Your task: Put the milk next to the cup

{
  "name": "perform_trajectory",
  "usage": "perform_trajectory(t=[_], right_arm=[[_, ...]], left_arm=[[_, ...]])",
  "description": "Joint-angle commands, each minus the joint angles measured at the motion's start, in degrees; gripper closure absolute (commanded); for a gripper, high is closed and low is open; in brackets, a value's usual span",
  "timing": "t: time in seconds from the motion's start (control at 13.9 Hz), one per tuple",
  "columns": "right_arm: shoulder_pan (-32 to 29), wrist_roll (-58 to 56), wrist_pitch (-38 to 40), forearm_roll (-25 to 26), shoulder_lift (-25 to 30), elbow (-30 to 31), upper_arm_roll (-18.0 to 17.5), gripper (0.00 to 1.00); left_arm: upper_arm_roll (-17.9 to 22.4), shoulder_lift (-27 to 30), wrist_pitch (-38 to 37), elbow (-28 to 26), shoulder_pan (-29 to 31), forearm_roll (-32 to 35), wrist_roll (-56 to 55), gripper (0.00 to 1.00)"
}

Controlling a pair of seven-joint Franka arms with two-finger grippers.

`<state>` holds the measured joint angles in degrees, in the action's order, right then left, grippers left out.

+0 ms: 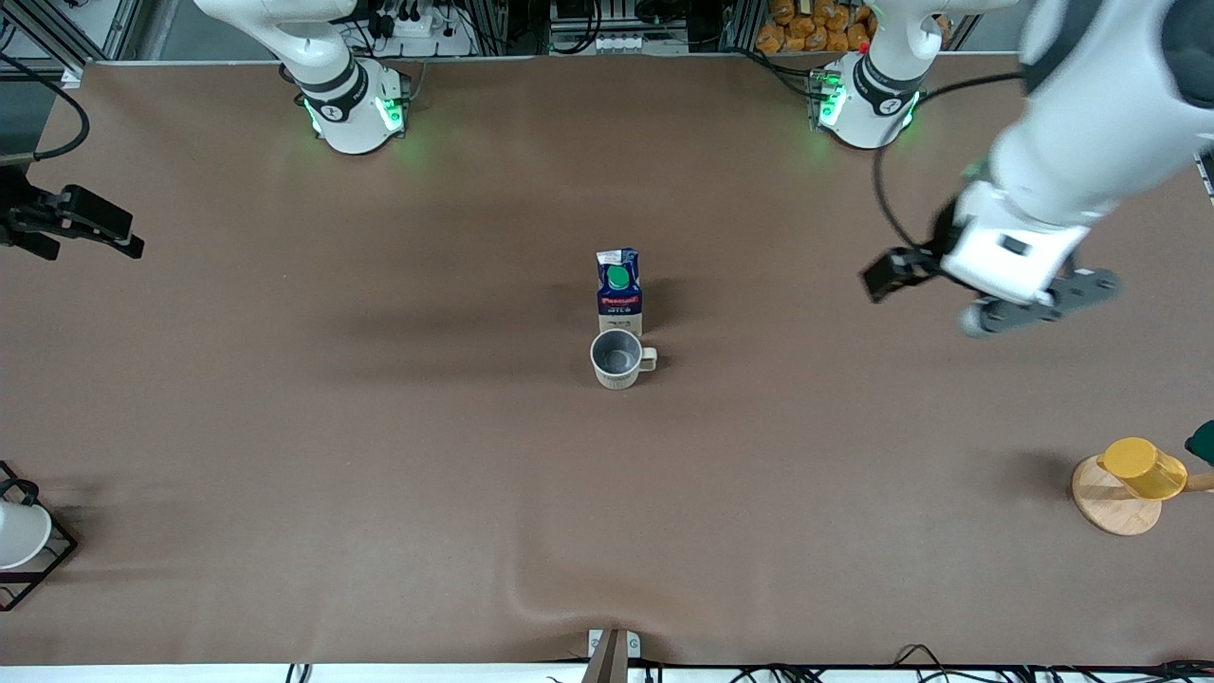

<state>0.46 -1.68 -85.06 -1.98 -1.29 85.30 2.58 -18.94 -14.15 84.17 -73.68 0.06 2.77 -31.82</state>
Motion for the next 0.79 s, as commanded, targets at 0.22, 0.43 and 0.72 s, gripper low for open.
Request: perform_trajectory(t=[0.22,0.43,0.72], right_arm=[[0.6,1.2,-0.5,1.0,1.4,1.4,0.0,0.0],[0.5,1.1,-0.4,1.0,1.4,1.4,0.0,0.0],[0.5,0.9,-0.3,1.1,1.4,1.4,0.0,0.0]], left_arm=[[9.3,8.1,-2.4,-5.8,-1.2,0.5,14.0,0.0],[15.9,10.2,-2.4,-8.5,-3.3,-0.3,23.5,0.0],[17.6,12.3,-2.4,-10.3,-3.0,-0.7,28.1,0.0]])
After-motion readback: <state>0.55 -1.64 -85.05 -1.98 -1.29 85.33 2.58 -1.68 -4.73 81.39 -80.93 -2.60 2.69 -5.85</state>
